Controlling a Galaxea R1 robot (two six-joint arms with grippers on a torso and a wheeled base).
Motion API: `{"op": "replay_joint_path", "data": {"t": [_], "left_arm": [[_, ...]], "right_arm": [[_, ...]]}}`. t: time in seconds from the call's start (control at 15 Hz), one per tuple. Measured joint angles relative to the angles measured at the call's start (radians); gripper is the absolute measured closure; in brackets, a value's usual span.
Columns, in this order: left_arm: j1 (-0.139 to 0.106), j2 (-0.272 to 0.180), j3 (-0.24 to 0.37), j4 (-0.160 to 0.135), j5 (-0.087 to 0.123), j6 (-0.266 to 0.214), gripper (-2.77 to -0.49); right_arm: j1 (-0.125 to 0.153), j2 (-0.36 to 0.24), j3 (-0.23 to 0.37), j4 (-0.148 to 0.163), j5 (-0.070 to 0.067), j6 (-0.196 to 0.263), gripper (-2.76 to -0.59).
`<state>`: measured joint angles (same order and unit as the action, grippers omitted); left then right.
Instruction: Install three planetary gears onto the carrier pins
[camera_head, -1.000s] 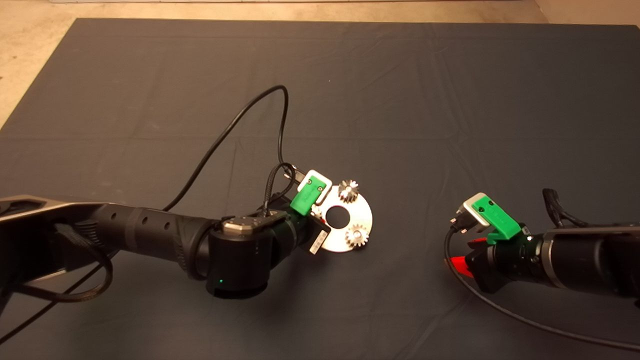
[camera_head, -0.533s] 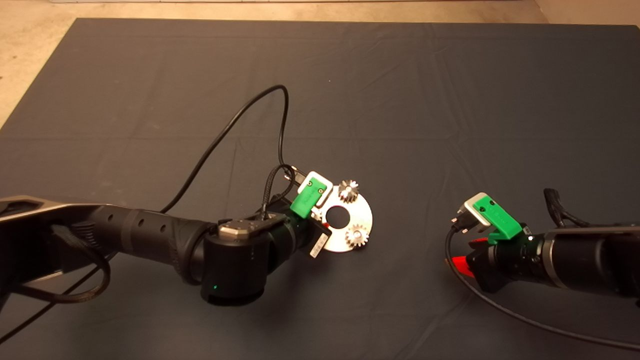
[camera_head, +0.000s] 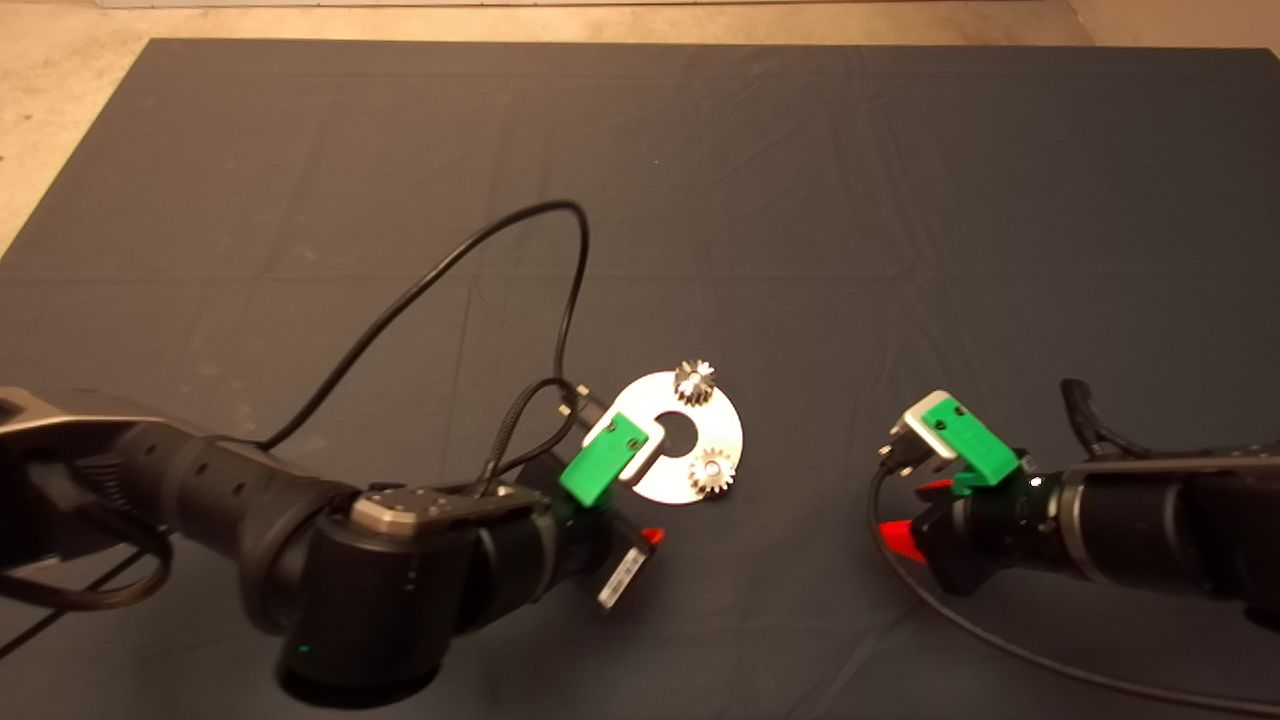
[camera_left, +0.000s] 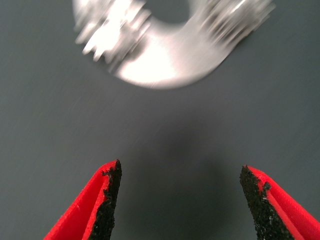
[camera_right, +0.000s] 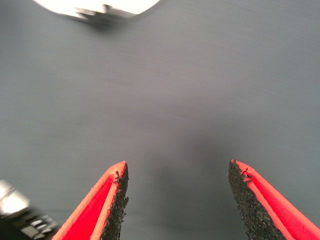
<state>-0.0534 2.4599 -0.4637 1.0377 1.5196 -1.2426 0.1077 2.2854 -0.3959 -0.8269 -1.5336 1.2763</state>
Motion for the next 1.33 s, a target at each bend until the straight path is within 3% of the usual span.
{"op": "replay_joint_path", "data": {"t": [0.13,0.2,0.27,0.33,0.4,0.47,0.53,0.67,0.8,0.93,1.0,1.13,1.33], "left_arm": [[-0.001,-0.176,0.036,-0.060,0.003,-0.029,-1.63],[-0.006,-0.260,0.048,-0.103,0.013,-0.042,-1.63],[-0.013,-0.316,0.057,-0.158,0.024,-0.061,-1.63],[-0.031,-0.343,0.069,-0.236,0.026,-0.082,-1.63],[-0.067,-0.343,0.084,-0.315,0.016,-0.112,-1.63],[-0.114,-0.338,0.097,-0.368,0.006,-0.140,-1.63],[-0.147,-0.334,0.104,-0.400,0.007,-0.178,-1.63],[-0.164,-0.291,0.106,-0.433,0.008,-0.251,-1.63],[-0.172,-0.230,0.113,-0.442,0.006,-0.302,-1.63],[-0.184,-0.208,0.117,-0.443,0.006,-0.337,-1.63],[-0.187,-0.196,0.118,-0.443,0.007,-0.346,-1.63],[-0.188,-0.168,0.121,-0.445,0.006,-0.371,-1.63],[-0.189,-0.141,0.122,-0.446,0.006,-0.395,-1.63]], "right_arm": [[0.000,0.082,-0.009,0.017,0.007,0.072,-1.47],[-0.002,0.100,-0.014,0.023,0.008,0.125,-1.47],[-0.010,0.109,-0.018,0.029,0.007,0.160,-1.47],[-0.021,0.117,-0.020,0.036,0.005,0.179,-1.47],[-0.033,0.123,-0.020,0.043,0.007,0.190,-1.47],[-0.039,0.122,-0.020,0.049,0.005,0.197,-1.47],[-0.039,0.119,-0.020,0.054,0.005,0.204,-1.47],[-0.044,0.088,-0.020,0.080,0.006,0.214,-1.47],[-0.044,0.004,-0.018,0.115,0.011,0.216,-1.47],[-0.045,-0.095,-0.017,0.156,-0.011,0.221,-1.47],[-0.048,-0.105,-0.013,0.181,-0.016,0.226,-1.47],[-0.052,-0.094,-0.002,0.209,0.006,0.238,-1.47],[-0.053,-0.105,0.001,0.227,0.003,0.245,-1.47]]}}
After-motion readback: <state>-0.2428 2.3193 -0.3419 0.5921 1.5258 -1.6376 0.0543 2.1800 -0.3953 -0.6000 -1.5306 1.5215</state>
